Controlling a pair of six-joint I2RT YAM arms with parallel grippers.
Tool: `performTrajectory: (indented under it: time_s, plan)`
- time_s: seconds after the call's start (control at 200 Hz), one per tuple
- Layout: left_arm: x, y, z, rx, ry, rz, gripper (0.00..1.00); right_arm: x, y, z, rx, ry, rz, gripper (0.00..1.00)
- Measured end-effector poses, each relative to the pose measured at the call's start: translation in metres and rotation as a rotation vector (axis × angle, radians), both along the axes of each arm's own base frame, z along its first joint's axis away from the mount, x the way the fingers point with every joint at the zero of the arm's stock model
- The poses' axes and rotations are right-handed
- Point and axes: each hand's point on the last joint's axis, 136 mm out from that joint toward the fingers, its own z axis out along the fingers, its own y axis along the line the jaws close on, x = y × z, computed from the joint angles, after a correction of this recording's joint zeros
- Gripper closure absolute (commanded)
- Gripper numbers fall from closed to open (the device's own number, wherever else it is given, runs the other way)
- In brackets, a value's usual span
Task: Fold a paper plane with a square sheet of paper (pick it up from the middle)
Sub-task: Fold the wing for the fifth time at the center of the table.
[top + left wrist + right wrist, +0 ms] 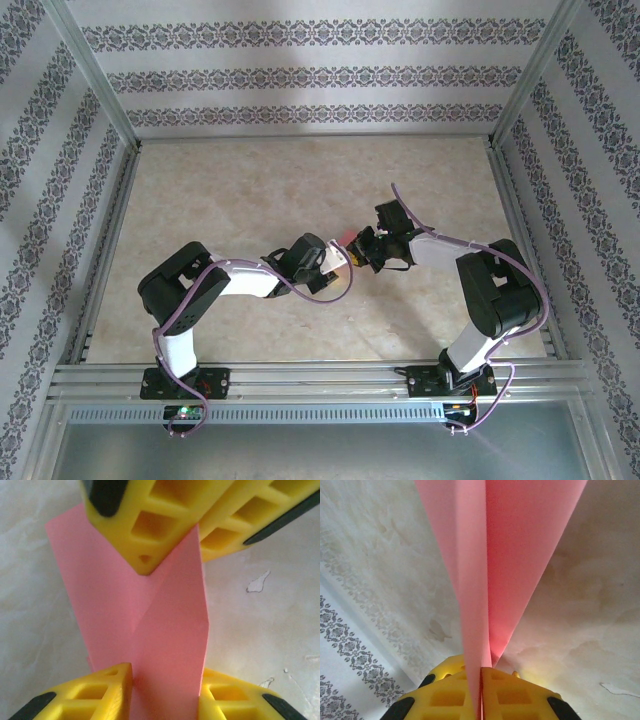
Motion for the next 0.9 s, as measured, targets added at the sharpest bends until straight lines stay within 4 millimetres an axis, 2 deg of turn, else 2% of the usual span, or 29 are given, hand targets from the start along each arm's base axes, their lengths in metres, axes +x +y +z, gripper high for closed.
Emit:
performTrajectory:
  time_s: [0.25,0.675,0.789,0.899]
  plan:
    - [0.0012,-0.0020,0.0025,-0.014,-0.005,0.001,0.64,-0.0007,0.0005,-0.0010,0.002,0.005,0.003,0.91]
    - [-0.0002,-0.0050,0.0078,-0.040,0.004,0.001,0.80,-0.0025,0.0004,-0.0031,0.001,0.017,0.005,0.90]
    - [-0.0007,-0.0054,0.0078,-0.044,0.009,0.001,0.82,-0.0026,0.0003,-0.0036,0.000,0.018,0.005,0.84]
    - [-0.0010,-0.0056,0.0078,-0.051,0.017,0.007,0.87,-0.0027,0.0007,-0.0037,0.000,0.014,0.013,0.67]
